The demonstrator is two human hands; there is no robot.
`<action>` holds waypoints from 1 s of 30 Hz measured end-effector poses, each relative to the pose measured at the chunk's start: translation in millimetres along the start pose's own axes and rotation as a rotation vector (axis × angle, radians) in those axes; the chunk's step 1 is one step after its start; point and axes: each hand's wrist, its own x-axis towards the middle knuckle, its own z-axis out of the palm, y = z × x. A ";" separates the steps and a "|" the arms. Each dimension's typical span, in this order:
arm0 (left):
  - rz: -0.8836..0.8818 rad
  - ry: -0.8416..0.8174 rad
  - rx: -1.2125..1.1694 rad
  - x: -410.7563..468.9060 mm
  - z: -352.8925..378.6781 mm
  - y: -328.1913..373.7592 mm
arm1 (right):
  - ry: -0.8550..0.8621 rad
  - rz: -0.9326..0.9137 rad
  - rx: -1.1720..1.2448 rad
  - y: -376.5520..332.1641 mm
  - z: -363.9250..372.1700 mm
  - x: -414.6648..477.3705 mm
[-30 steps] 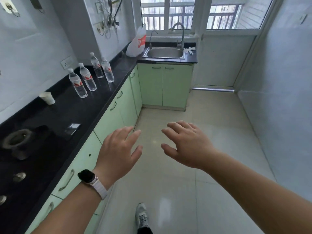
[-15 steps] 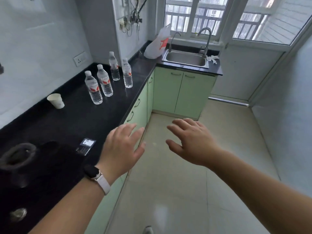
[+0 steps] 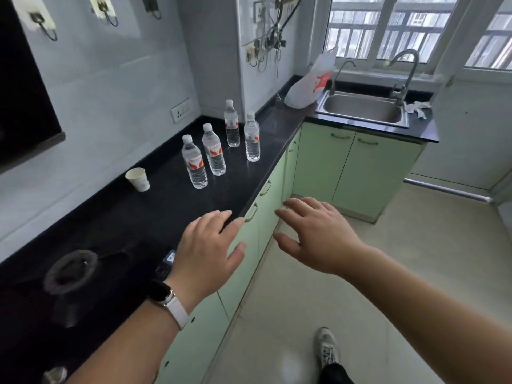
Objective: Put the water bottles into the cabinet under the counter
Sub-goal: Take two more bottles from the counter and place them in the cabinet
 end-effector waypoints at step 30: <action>-0.418 -0.127 0.248 227.6 120.4 -14.8 | -0.064 -0.456 0.183 214.9 73.1 280.8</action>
